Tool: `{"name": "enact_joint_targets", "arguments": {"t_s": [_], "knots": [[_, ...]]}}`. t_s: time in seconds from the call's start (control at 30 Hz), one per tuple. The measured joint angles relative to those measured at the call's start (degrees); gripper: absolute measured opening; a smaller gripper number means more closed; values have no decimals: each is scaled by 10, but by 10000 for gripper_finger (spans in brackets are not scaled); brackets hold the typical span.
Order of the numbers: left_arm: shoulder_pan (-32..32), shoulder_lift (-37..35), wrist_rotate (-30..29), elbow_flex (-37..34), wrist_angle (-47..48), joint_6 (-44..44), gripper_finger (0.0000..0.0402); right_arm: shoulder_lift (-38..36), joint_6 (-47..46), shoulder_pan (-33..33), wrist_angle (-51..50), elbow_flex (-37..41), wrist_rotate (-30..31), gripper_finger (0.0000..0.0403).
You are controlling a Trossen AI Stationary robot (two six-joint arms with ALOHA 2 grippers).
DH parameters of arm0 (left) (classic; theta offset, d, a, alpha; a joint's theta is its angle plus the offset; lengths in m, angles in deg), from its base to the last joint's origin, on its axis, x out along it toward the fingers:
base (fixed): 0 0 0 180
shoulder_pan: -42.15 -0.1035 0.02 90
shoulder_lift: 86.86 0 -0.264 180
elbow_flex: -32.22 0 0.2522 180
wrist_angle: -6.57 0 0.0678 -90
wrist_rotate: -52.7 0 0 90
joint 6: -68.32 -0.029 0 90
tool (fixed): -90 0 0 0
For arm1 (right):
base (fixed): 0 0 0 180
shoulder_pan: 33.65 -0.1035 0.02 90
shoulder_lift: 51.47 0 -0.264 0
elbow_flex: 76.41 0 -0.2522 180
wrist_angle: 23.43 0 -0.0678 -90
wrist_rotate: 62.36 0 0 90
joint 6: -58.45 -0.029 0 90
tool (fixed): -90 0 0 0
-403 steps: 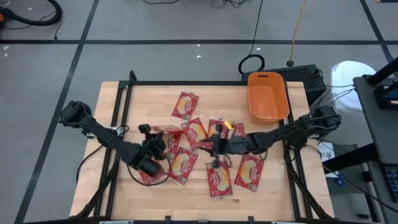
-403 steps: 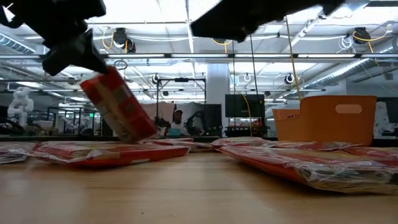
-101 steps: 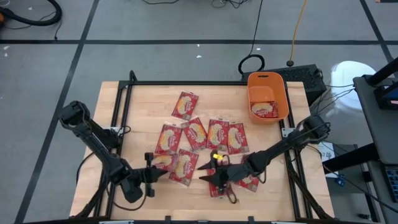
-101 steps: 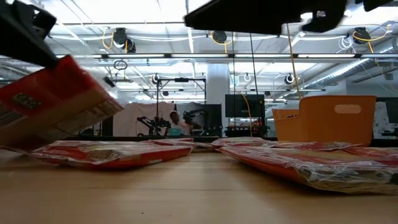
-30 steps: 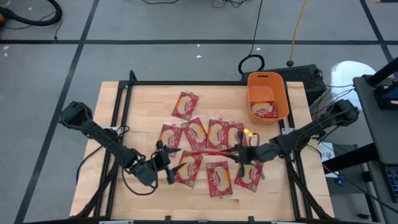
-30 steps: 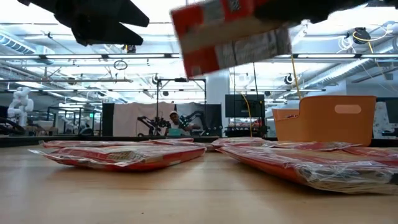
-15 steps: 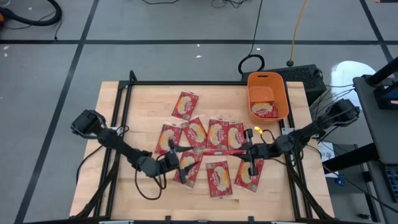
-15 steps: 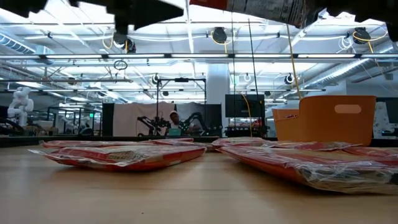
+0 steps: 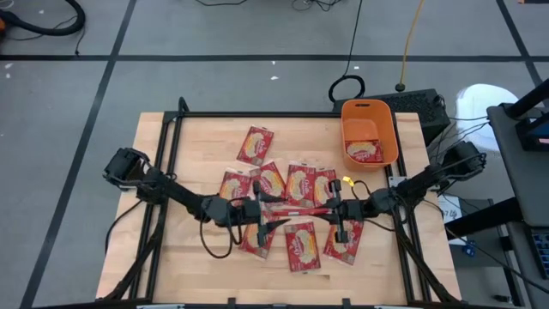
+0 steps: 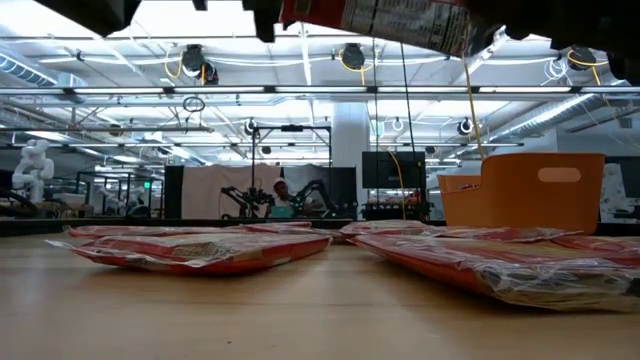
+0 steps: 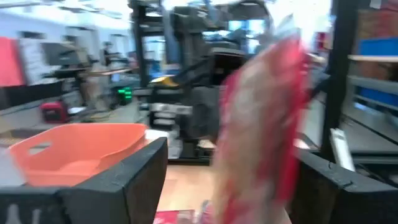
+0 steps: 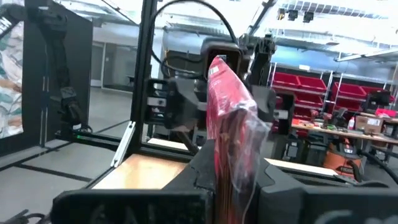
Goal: Sort popcorn bags into baskets
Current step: Put the red popcorn bag into the orange container
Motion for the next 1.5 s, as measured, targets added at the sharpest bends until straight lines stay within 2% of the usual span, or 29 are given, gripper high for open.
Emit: {"name": "enact_joint_targets", "arguments": {"t_s": [0.07, 0.23, 0.53, 0.63, 0.8, 0.97, 1.07, 1.17, 1.27, 1.37, 1.5], "knots": [[-2, 0, 24, 5, 13, -3, 253, 1, -2, 0, -2, -1, 0, 13], [3, 0, 26, 5, 70, 0, 196, -2, -2, 0, -1, -1, 0, 19], [4, 0, 25, 5, 79, -3, 64, -2, -2, 0, -6, -1, -2, 21], [4, 0, 25, 5, 87, -3, 36, -2, -2, 0, -9, -1, -1, 22], [6, 0, 25, 5, 104, -3, 37, -2, -5, 0, -23, -1, 2, 22], [12, 0, 5, 5, 112, -10, 59, -2, -12, 0, -30, -1, 16, 22], [15, 0, 1, 5, 116, -18, 43, -2, -10, 0, -39, -2, 20, 22], [15, 0, -7, 5, 133, -18, 33, -3, -9, -1, -56, -2, 50, 28], [16, 0, -16, 5, 152, -11, 33, -8, -17, -4, -79, -2, 66, 53], [17, 0, -20, 5, 156, -4, 37, -18, -22, -8, -96, -2, 104, 94], [19, 0, -18, 5, 158, -2, 51, -51, -35, -16, -144, -2, 124, 150]]}}
